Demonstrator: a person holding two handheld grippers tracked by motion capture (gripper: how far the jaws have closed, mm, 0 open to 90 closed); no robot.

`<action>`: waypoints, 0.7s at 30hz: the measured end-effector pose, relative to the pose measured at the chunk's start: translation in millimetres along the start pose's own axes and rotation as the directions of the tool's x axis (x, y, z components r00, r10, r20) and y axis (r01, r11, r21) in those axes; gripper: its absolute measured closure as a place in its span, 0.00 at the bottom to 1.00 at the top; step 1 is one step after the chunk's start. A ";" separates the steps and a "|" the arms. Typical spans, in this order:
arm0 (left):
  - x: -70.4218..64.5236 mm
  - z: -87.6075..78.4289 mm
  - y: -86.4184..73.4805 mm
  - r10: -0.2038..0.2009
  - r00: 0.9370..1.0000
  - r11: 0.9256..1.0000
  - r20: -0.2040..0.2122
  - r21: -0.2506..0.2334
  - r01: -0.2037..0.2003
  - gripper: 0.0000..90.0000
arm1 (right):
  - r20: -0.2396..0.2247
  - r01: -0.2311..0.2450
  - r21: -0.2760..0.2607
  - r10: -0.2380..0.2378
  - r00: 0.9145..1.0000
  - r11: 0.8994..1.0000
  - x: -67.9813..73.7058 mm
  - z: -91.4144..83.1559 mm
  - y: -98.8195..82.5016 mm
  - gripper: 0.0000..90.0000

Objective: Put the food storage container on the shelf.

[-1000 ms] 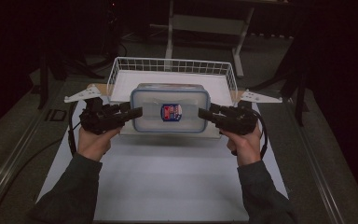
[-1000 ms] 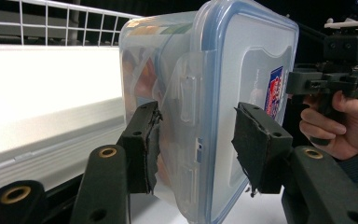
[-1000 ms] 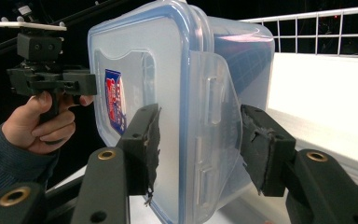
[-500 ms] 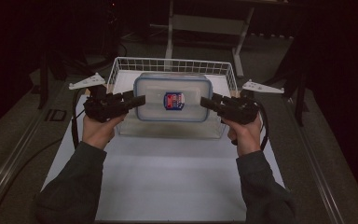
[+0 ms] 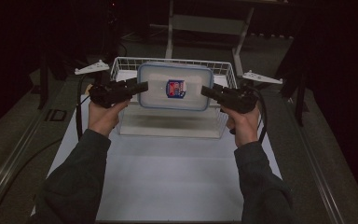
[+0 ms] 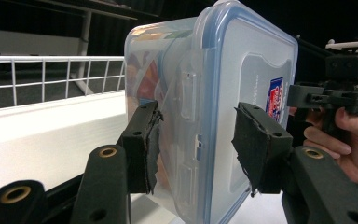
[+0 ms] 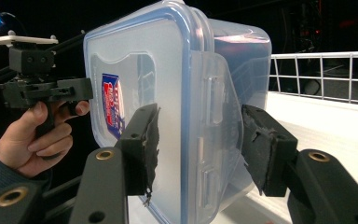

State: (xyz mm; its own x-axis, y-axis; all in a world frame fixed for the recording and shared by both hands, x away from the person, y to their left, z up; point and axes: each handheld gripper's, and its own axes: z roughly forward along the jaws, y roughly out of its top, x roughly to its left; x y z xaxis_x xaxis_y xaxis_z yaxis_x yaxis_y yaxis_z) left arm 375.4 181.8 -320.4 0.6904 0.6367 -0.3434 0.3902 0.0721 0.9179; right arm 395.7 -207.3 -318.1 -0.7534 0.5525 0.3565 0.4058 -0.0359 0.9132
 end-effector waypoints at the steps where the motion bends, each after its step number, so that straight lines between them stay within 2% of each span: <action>1: 2.3 1.4 -0.6 -0.008 1.000 1.000 -0.001 0.003 0.008 0.57 | 0.006 -0.001 0.006 0.001 1.000 1.000 -0.9 1.5 0.6 0.54; 12: 19.8 9.0 -3.1 -0.057 0.998 0.998 -0.023 0.013 0.058 0.57 | 0.020 -0.044 0.032 0.043 0.999 0.999 -14.2 18.3 -0.9 0.54; 13: 22.6 8.9 -4.4 -0.069 0.997 0.998 -0.026 0.011 0.069 0.57 | 0.013 -0.062 0.030 0.062 0.998 0.998 -17.9 23.0 -3.4 0.54; 15: 22.9 9.0 -4.1 -0.072 0.997 0.997 -0.029 0.009 0.073 0.57 | 0.012 -0.066 0.028 0.065 0.998 0.997 -18.7 24.5 -3.1 0.54; 18: 24.5 10.6 -2.8 -0.103 0.994 0.995 -0.039 0.005 0.103 0.56 | 0.014 -0.091 0.023 0.091 0.996 0.996 -20.7 26.7 -1.8 0.54; 21: 25.9 11.8 -3.4 -0.110 0.993 0.994 -0.040 -0.003 0.110 0.56 | 0.019 -0.104 0.017 0.103 0.994 0.994 -22.0 28.0 -1.0 0.53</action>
State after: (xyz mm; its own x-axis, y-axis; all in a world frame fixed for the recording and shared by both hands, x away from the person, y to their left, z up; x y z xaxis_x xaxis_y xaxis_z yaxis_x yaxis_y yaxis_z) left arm 399.2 189.0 -334.8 0.6188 0.6548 -0.4338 0.4614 0.1440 0.8754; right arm 426.4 -196.1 -332.3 -0.6975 0.5615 0.4452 0.4905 -0.0787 0.8679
